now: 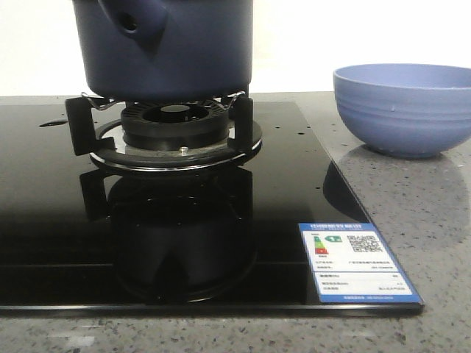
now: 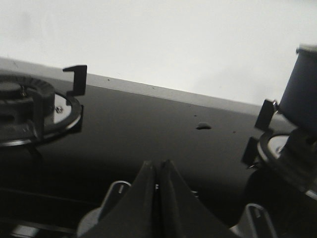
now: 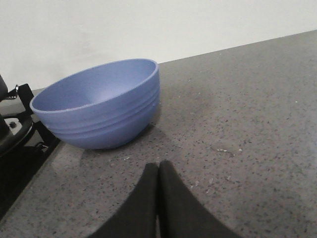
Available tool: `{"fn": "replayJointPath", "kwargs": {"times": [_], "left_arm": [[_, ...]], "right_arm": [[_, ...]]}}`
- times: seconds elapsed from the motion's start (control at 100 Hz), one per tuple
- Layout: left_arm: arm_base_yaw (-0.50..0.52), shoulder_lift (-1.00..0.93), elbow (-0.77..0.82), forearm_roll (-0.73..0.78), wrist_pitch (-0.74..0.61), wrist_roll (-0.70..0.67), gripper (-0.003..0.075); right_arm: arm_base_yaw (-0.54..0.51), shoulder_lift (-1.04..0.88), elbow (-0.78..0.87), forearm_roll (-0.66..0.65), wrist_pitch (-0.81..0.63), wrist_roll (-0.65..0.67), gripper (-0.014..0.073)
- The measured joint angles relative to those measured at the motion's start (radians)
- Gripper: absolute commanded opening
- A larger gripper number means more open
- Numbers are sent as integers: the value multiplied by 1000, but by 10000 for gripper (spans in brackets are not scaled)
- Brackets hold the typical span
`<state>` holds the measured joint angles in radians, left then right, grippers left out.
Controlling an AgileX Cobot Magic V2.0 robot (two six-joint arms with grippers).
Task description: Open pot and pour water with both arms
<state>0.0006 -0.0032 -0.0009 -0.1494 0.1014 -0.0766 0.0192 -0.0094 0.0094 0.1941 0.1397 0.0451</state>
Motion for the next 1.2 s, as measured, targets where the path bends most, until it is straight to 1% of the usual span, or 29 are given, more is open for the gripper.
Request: {"fn": "replayJointPath", "kwargs": {"times": [0.07,0.24,0.33,0.46,0.57,0.7,0.79,0.87,0.95,1.01,1.07,1.1,1.11,1.12,1.14,1.17,1.2], "left_arm": [[0,0,0,-111,0,0,-20],[0,0,0,-448,-17,-2,-20],[0,0,0,-531,-21,-2,-20],[0,0,-29,-535,21,17,-20],[0,11,-136,-480,95,96,-20],[0,121,-308,-446,216,241,-20],[0,213,-419,-437,314,322,-20],[-12,274,-491,-433,362,362,-20],[-52,317,-540,-433,381,386,-13],[-101,336,-566,-433,389,423,31],[-150,352,-583,-433,392,458,105],[-170,358,-590,-433,392,467,167],[-175,361,-591,-433,392,468,180],[-185,365,-594,-433,392,471,209],[-199,372,-597,-433,392,476,239],[-216,381,-600,-435,392,481,318],[-232,390,-602,-439,387,481,381]], "right_arm": [[0,0,0,73,-2,0,-62],[0,0,0,284,-12,0,-62],[0,0,-2,327,-9,0,-60],[0,0,-42,304,62,-23,-43],[0,16,-149,230,126,-45,-43],[0,141,-283,140,235,-51,-43],[0,246,-371,107,312,-52,-43],[0,321,-430,95,355,-56,-43],[0,376,-473,89,388,-82,-27],[2,403,-493,89,405,-112,26],[8,414,-510,102,415,-141,136],[12,416,-514,112,417,-153,197],[14,416,-514,115,420,-156,230],[15,416,-517,120,420,-161,246],[18,416,-519,128,423,-168,295],[23,416,-521,136,425,-175,356],[27,416,-523,142,427,-179,412]]}}
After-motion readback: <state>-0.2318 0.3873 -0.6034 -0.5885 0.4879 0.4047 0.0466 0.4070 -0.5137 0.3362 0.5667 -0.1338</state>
